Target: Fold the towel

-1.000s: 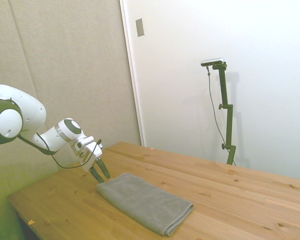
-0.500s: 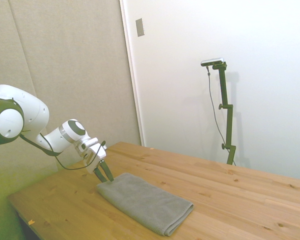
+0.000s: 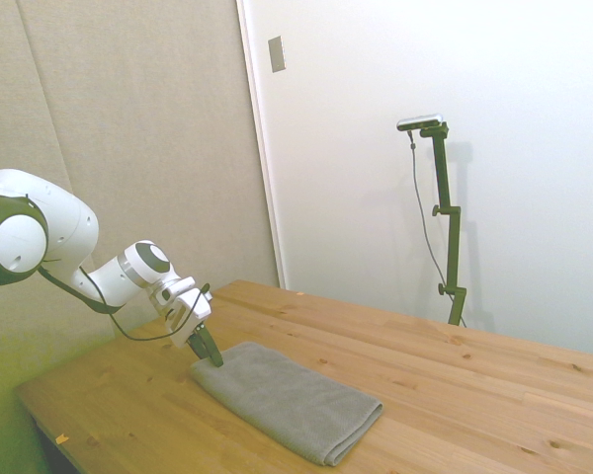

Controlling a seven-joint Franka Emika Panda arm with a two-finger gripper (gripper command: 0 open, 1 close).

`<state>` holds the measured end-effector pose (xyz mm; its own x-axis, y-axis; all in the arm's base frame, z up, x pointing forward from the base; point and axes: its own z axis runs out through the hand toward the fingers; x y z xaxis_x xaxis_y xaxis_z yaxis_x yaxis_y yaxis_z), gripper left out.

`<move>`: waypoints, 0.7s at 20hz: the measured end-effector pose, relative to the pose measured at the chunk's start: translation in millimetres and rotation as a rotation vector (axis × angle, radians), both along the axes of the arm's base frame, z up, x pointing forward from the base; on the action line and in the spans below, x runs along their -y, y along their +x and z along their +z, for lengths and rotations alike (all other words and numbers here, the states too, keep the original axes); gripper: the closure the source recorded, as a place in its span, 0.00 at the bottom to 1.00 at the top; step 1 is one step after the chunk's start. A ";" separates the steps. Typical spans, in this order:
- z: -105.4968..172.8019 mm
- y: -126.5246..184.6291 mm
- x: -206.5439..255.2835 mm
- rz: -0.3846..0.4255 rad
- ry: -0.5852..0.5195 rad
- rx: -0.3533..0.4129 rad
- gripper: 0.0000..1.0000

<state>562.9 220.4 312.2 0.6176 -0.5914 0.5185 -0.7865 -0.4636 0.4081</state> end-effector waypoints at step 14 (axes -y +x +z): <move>49.5 -30.3 15.6 0.043 0.119 0.046 1.00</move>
